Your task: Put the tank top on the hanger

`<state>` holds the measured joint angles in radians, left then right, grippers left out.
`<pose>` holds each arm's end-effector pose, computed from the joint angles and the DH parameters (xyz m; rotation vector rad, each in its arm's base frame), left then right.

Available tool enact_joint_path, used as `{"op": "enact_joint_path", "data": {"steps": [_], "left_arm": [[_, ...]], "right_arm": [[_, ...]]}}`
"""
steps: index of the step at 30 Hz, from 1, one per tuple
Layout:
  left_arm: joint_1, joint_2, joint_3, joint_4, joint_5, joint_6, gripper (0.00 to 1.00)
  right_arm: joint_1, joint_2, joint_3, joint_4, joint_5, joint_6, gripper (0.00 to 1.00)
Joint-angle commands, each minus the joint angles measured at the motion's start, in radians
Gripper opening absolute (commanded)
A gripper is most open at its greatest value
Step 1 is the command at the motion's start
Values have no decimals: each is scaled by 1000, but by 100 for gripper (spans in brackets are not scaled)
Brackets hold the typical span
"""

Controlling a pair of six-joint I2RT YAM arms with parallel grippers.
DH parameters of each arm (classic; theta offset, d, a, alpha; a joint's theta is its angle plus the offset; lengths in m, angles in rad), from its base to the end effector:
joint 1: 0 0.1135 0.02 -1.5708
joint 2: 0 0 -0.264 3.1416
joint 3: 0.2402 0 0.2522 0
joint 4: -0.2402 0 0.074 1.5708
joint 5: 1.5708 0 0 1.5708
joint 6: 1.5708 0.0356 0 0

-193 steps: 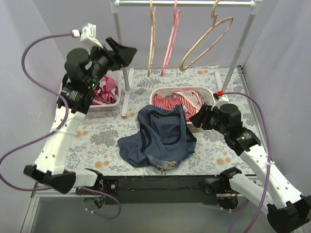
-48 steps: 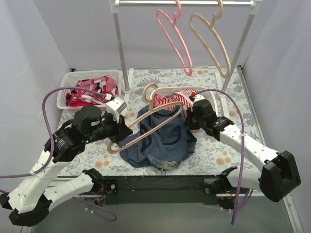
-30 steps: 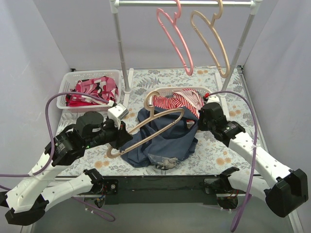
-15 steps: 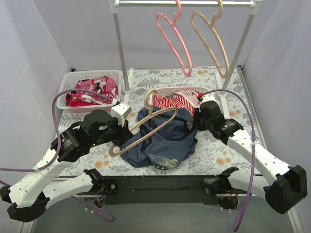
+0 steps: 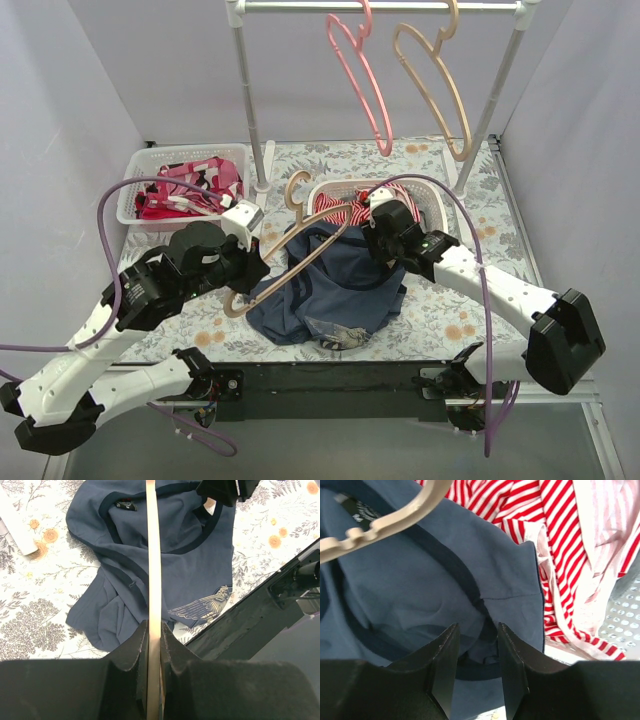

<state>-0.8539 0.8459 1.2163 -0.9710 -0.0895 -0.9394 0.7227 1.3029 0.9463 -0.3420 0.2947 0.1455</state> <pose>0.0956 -0.1049 0.3939 -0.1539 2.3164 -0.8908 0.2194 0.1797 0.2693 -0.4872 2.1835 0.1369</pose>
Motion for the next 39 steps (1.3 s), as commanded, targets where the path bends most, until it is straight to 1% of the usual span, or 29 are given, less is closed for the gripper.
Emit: {"op": "enact_joint_path", "data": {"steps": [1, 3, 7, 10, 12, 13, 15, 16, 17, 18, 26, 29, 33, 37, 39], "left_arm": [[-2, -28, 34, -24, 23, -16, 0], [-2, -37, 34, -26, 46, -19, 0], [-2, -56, 12, -15, 85, -22, 0], [-4, -62, 0, -18, 88, -22, 0], [-4, -67, -4, -18, 88, -22, 0], [-4, -70, -6, -20, 88, -24, 0], [-2, -73, -6, -28, 88, -21, 0], [-2, -76, -8, -29, 88, -21, 0], [-4, -83, -8, -32, 88, -21, 0], [-2, -87, -9, -34, 118, -19, 0], [-2, -130, -21, -32, 189, -12, 0], [-2, -128, -34, -46, 186, -9, 0], [-4, -125, -49, -31, 217, -6, 0], [-2, -96, -52, -23, 218, 4, 0], [-2, -85, -58, 4, 234, 16, 0]], "right_arm": [[4, 27, 54, 9, 92, -61, 45], [4, 38, 52, 3, 144, -76, 45], [4, 58, 52, 5, 162, -103, 45], [4, 78, 55, 5, 117, -109, 44], [4, 87, 52, 9, 74, -113, 41], [4, 90, 54, 9, 72, -109, 32], [4, 90, 57, 5, 81, -103, 17], [4, 88, 58, 3, 81, -98, 7], [4, 84, 68, -8, 75, -93, 3], [1, 73, 77, -14, 75, -74, 1], [-34, -8, 175, -83, -9, 32, 1], [-49, -25, 207, -112, -40, 64, 1], [-68, -45, 232, -137, -86, 83, 1], [-69, -63, 256, -167, -109, 80, 1], [-69, -82, 263, -170, -149, 81, 1]]}}
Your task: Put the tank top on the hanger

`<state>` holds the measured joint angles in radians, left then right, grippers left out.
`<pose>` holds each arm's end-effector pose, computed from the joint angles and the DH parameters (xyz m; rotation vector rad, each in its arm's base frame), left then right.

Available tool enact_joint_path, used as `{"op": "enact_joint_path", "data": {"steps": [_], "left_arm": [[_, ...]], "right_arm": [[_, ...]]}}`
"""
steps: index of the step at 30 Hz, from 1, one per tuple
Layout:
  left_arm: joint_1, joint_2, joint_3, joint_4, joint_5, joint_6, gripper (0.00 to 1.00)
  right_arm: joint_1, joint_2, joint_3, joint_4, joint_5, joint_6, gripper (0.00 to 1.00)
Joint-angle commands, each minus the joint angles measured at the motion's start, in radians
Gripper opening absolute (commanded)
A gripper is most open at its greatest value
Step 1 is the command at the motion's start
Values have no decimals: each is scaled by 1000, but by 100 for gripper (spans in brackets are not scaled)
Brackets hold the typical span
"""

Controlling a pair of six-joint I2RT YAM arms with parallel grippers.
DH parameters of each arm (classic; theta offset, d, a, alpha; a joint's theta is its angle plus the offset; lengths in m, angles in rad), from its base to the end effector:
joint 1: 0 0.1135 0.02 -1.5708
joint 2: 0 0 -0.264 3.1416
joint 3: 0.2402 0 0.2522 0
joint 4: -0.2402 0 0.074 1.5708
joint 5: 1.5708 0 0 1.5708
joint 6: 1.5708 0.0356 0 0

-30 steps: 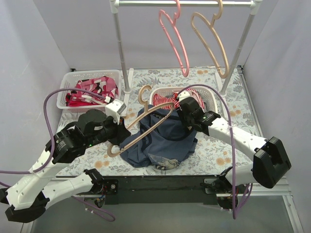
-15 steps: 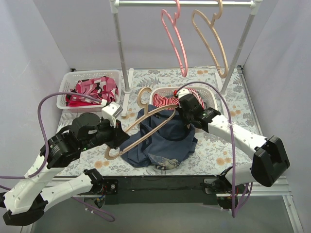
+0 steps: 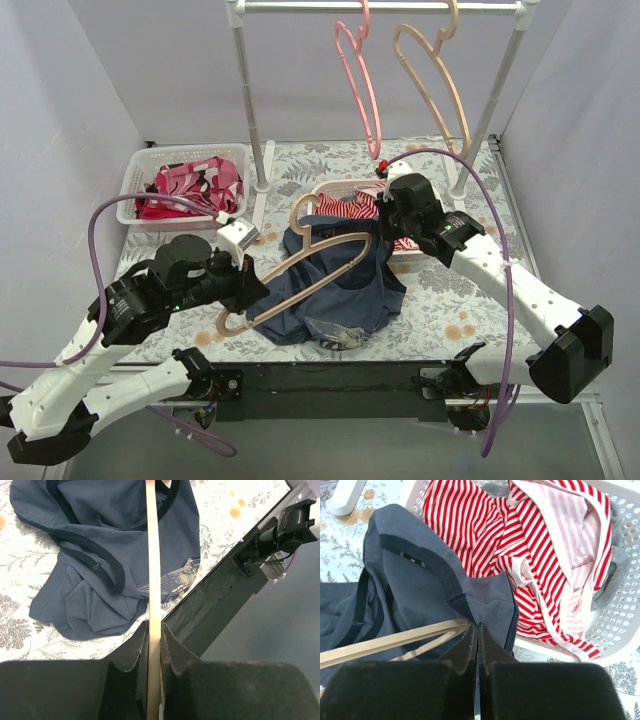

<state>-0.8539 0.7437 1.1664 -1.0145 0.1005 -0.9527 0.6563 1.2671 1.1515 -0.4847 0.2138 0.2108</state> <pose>0.0731 -0.0893 0.3864 -0.0541 2.3929 -1.0756 0.2273 0.1655 0.3353 -0.3587 2.1380 0.2687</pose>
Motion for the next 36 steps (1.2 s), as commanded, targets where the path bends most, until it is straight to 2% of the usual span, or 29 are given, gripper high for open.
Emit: {"op": "enact_joint_path", "data": {"steps": [1, 8, 14, 17, 24, 27, 28, 30, 31, 34, 36], "left_arm": [[-2, 22, -11, 62, 51, 34, 0], [-2, 43, -85, 220, 87, 61, 0], [-4, 26, -247, 468, 157, 48, 0], [-4, 11, -333, 595, 215, 45, 0], [-4, 12, -468, 855, 211, 40, 0], [-2, 54, -494, 940, 229, 38, 0], [-4, 63, -502, 967, 244, 37, 0], [-2, 98, -517, 1010, 271, 37, 0], [-4, 115, -521, 1043, 281, 42, 0], [-4, 181, -516, 1071, 286, 46, 0], [-4, 229, -513, 1105, 298, 40, 0]], "right_arm": [[-3, -51, 59, -26, -83, 18, 1], [-3, -104, 76, -28, -197, 21, 1], [-3, -175, 51, -29, -270, 33, 1], [-3, -215, 24, -41, -234, 32, 1], [-4, -261, -12, -91, -226, 35, 1], [-3, -305, -50, -98, -220, 45, 17], [-3, -320, -61, -95, -190, 51, 32], [-3, -366, -90, -95, -177, 56, 46], [-3, -385, -98, -95, -175, 56, 58], [-3, -454, -114, -88, -162, 59, 71], [-3, -501, -127, -63, -180, 39, 72]]}}
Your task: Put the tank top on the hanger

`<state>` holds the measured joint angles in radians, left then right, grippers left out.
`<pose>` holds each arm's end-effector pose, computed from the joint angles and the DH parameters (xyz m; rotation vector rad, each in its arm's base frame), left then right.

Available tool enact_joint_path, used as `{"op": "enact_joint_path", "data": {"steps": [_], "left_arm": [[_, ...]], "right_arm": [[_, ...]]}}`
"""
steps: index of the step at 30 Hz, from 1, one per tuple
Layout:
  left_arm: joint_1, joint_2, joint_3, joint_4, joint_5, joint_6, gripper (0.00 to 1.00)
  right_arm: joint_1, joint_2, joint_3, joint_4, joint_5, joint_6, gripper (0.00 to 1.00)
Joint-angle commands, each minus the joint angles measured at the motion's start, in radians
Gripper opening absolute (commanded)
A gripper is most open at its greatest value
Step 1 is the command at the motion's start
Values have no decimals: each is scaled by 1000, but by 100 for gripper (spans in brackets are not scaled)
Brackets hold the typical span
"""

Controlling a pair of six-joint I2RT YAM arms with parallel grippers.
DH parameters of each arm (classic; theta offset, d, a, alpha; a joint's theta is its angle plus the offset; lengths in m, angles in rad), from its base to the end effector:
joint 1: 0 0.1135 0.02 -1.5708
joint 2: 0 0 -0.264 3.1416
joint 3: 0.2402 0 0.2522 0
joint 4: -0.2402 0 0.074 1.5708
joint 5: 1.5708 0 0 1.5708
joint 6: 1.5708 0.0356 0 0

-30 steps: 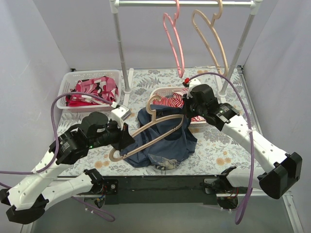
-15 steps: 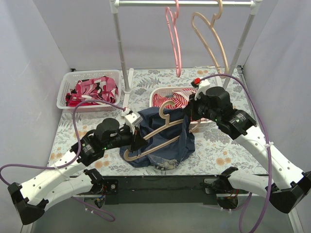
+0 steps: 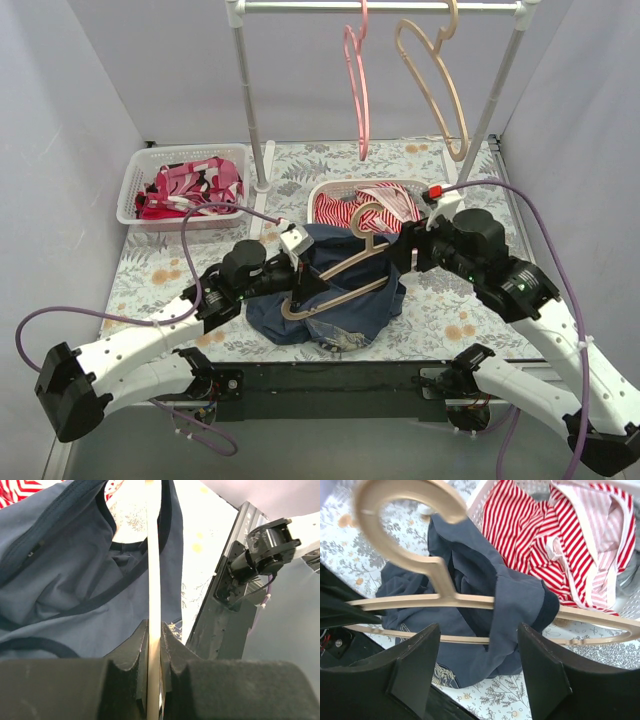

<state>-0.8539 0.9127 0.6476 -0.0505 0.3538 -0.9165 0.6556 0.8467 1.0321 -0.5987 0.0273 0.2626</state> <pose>0.1305 -0.1685 0.2828 0.2127 2.1708 -1.4594 0.1394 0.1060 0.3714 -0.3783 1.9930 0.5625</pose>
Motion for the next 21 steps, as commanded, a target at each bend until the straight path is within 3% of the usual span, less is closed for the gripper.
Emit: {"op": "enact_joint_path", "data": {"steps": [1, 9, 21], "left_arm": [[-5, 74, 14, 150, 48, -8, 0], [-4, 164, 96, 149, 88, -10, 0], [-4, 213, 156, 89, 157, -2, 0]], "right_arm": [[-2, -93, -29, 95, -4, -22, 71], [-2, -101, -168, 286, -52, -54, 66], [6, -63, -286, 543, 59, -16, 62]]}}
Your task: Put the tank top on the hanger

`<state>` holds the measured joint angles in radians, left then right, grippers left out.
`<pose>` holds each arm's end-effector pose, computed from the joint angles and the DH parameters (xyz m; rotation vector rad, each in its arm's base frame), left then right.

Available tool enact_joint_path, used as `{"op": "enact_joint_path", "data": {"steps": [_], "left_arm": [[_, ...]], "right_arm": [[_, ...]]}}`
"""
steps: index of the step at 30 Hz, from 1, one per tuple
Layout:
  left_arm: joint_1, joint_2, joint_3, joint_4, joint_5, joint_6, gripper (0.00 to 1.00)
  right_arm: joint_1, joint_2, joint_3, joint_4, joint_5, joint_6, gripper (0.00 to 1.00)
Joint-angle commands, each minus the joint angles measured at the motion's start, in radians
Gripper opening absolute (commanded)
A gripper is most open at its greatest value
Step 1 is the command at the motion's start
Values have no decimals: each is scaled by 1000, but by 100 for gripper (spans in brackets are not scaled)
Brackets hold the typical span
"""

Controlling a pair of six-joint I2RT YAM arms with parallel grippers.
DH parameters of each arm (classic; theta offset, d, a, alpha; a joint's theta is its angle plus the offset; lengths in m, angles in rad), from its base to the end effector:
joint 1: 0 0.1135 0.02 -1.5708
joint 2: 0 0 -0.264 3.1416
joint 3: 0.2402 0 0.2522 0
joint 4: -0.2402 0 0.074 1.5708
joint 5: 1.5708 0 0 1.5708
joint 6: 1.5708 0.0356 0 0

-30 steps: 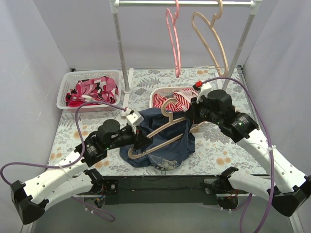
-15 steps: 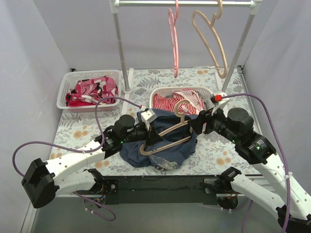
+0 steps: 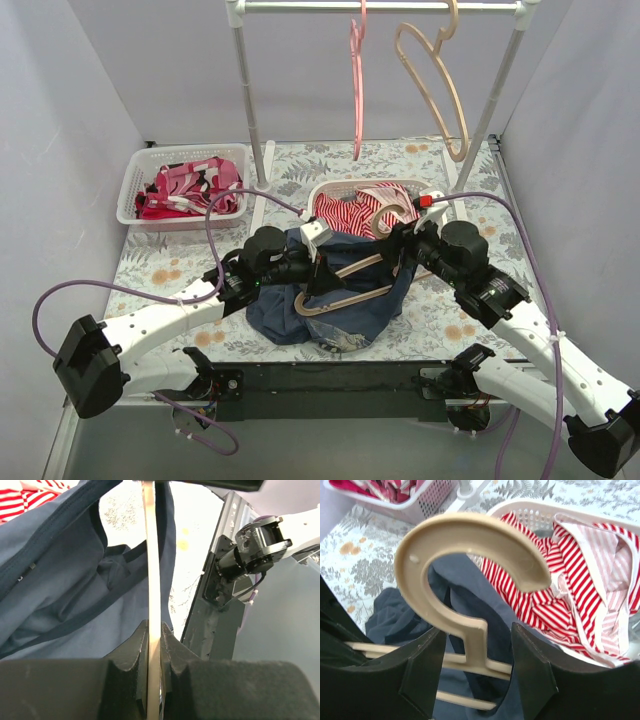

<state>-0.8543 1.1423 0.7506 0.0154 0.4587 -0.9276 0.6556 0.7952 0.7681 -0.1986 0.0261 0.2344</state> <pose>0.1576 -0.2050 0.2766 0.2750 2.2648 -1.5224 0.1500 0.1142 0.3308 -0.3656 1.8019 0.6086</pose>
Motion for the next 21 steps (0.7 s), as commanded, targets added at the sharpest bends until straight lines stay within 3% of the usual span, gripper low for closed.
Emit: {"op": "enact_joint_path", "data": {"steps": [1, 11, 14, 15, 18, 19, 20, 21], "left_arm": [[-3, -16, 53, 23, 51, 7, 0], [-6, 13, 61, 43, 63, -17, 0], [-6, 22, 58, 44, 61, -34, 0], [-6, 23, 59, 44, 49, -39, 0], [-6, 20, 67, 38, 6, -76, 29], [-6, 17, 69, 40, -5, -88, 34], [-8, 10, 73, 41, -15, -99, 48], [-6, 7, 75, 41, -37, -126, 55]], "right_arm": [[6, -17, -30, 152, 64, 13, 61], [21, -31, -138, 225, 103, 68, 46], [22, -37, -147, 240, 129, 66, 27], [24, -40, -147, 243, 133, 66, 14], [27, -54, -161, 246, 162, 66, 1], [27, -63, -164, 246, 172, 65, 1], [26, -63, -171, 249, 176, 66, 1], [29, -67, -173, 248, 176, 65, 1]]}}
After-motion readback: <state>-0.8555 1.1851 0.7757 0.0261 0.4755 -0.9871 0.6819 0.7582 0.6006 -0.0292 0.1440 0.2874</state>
